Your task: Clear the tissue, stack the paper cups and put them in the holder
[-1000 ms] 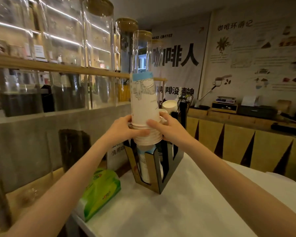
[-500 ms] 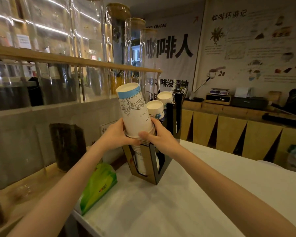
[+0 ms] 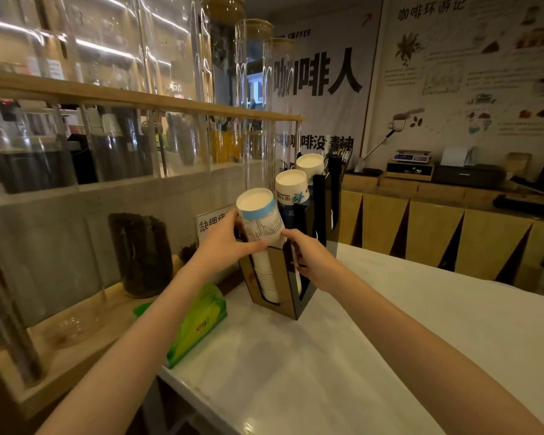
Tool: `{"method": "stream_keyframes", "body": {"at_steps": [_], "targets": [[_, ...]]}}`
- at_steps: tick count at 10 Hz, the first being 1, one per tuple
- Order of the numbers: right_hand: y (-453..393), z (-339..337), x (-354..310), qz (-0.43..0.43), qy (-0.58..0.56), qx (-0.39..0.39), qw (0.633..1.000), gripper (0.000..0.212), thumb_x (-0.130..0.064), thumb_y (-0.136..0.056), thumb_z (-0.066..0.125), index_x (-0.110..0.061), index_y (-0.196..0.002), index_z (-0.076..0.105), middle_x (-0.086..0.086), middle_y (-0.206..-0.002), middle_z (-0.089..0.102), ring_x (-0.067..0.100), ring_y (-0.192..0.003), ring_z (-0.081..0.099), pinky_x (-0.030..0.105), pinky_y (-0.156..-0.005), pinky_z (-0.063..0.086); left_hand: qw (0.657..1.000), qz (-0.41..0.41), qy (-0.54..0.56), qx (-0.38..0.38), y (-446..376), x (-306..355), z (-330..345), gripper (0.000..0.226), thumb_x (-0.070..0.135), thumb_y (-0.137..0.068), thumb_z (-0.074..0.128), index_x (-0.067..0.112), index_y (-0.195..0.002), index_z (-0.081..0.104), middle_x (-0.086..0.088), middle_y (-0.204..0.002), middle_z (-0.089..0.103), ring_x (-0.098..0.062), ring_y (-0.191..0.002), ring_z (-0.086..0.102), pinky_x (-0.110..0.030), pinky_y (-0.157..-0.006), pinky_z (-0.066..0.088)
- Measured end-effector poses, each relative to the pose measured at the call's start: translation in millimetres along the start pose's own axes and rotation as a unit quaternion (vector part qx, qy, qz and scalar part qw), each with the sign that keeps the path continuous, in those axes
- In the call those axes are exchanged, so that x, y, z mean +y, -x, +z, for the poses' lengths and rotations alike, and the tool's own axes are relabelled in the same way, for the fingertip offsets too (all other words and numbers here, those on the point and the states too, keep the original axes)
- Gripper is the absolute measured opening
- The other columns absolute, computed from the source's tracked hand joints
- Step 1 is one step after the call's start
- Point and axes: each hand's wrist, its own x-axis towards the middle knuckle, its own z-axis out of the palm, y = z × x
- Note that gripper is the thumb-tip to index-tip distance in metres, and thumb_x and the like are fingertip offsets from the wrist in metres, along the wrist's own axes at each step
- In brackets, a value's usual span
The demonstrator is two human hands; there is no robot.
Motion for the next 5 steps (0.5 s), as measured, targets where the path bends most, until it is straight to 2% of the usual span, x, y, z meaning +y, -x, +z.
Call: {"method": "stream_keyframes", "body": {"at_steps": [1, 2, 3, 4, 5], "targets": [[-1.9, -1.3, 12.0, 0.003, -0.014, 0.0, 1.0, 0.053, -0.044, -0.09, 0.044, -0.016, -0.135, 0.043, 0.01, -0.137, 0.05, 0.027, -0.126, 0.044, 0.035, -0.1, 0.036, 0.999, 0.028, -0.024, 0.036, 4.1, 4.9, 7.5, 0.086, 0.02, -0.069, 0.075, 0.02, -0.139, 0.024, -0.005, -0.14, 0.044, -0.021, -0.125, 0.043, -0.032, -0.095, 0.041], [-1.0, -0.5, 20.3, 0.009, 0.0, 0.004, 1.0, 0.055, -0.048, -0.091, 0.038, -0.018, -0.138, 0.039, 0.008, -0.142, 0.045, 0.027, -0.132, 0.038, 0.038, -0.11, 0.028, 0.995, 0.051, -0.064, 0.063, 7.8, 9.6, 11.4, 0.087, 0.025, -0.074, 0.071, 0.025, -0.141, 0.017, -0.006, -0.146, 0.035, -0.022, -0.132, 0.034, -0.04, -0.106, 0.033], [-0.8, -3.6, 22.6, 0.01, 0.026, 0.008, 1.0, 0.053, -0.044, -0.094, 0.034, -0.016, -0.139, 0.038, 0.008, -0.145, 0.043, 0.026, -0.134, 0.036, 0.036, -0.11, 0.026, 0.981, 0.084, -0.147, 0.092, 8.6, 11.2, 12.8, 0.061, 0.031, -0.08, 0.063, 0.021, -0.134, 0.036, -0.009, -0.135, 0.043, -0.025, -0.123, 0.041, -0.04, -0.1, 0.039], [9.8, -13.1, 16.0, -0.067, 0.07, 0.05, 0.994, 0.043, -0.033, -0.095, 0.038, -0.011, -0.129, 0.049, 0.011, -0.135, 0.052, 0.026, -0.126, 0.047, 0.036, -0.104, 0.035, 0.975, 0.098, -0.162, 0.115, 10.7, 20.9, 11.1, 0.053, 0.034, -0.082, 0.059, 0.018, -0.13, 0.042, -0.01, -0.137, 0.042, -0.024, -0.125, 0.038, -0.041, -0.102, 0.036], [26.6, -30.8, -0.6, -0.194, 0.036, 0.092, 0.976, 0.034, -0.02, -0.094, 0.044, -0.014, -0.126, 0.05, 0.005, -0.122, 0.059, 0.019, -0.108, 0.059, 0.027, -0.089, 0.047, 0.966, 0.143, -0.157, 0.15, 12.3, 38.0, 16.3, 0.05, 0.034, -0.083, 0.059, 0.019, -0.128, 0.045, -0.008, -0.138, 0.042, -0.022, -0.128, 0.035, -0.036, -0.103, 0.033]]}}
